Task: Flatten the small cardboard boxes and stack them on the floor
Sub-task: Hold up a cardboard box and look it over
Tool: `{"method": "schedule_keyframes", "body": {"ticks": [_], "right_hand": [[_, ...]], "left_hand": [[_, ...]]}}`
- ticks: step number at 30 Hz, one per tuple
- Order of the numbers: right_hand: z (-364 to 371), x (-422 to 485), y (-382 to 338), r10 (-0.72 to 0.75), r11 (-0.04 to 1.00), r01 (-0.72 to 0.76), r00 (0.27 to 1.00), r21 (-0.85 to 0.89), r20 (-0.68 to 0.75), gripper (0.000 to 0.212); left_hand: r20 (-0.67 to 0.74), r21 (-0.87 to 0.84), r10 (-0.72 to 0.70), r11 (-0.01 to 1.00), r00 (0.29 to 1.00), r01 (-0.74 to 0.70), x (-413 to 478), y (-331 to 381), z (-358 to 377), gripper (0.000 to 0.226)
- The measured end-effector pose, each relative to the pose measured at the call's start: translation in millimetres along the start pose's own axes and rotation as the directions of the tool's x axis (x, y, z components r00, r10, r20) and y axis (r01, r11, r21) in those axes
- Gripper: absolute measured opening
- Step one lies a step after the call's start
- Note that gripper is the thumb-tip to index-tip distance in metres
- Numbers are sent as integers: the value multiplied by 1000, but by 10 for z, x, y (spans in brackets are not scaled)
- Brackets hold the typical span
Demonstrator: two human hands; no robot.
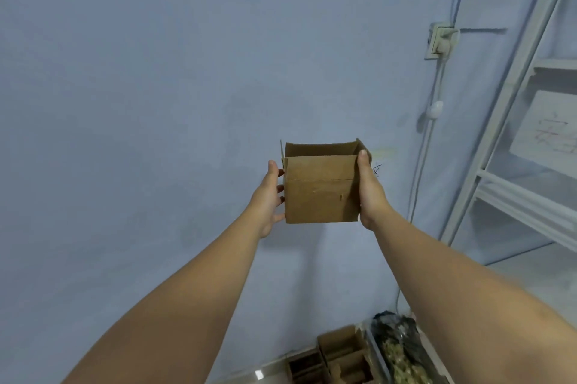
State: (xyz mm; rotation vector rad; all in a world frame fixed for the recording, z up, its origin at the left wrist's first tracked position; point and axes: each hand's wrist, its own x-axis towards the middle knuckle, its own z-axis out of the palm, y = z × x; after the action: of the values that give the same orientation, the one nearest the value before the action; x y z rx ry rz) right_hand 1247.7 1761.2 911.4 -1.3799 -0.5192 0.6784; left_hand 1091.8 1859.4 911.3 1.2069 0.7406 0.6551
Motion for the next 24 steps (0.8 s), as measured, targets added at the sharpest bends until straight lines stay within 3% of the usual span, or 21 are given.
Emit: {"method": "schedule_keyframes", "body": {"ticks": [9,19,24], "right_hand": [[-276,248,-56,-15,999,11,994,-40,-109,72],[-759,591,-168,39,999,-39,988,3,-149,37],[-1151,878,-124,64,998,-63,998,6,-31,36]], "left_hand": [[104,2,-28,1000,994,28,366,4,294,57],[143,-30,-16,999,990,21,621,-85,753,64],[60,-20,-8,1000,998,9,755,-259,1092,65]]}}
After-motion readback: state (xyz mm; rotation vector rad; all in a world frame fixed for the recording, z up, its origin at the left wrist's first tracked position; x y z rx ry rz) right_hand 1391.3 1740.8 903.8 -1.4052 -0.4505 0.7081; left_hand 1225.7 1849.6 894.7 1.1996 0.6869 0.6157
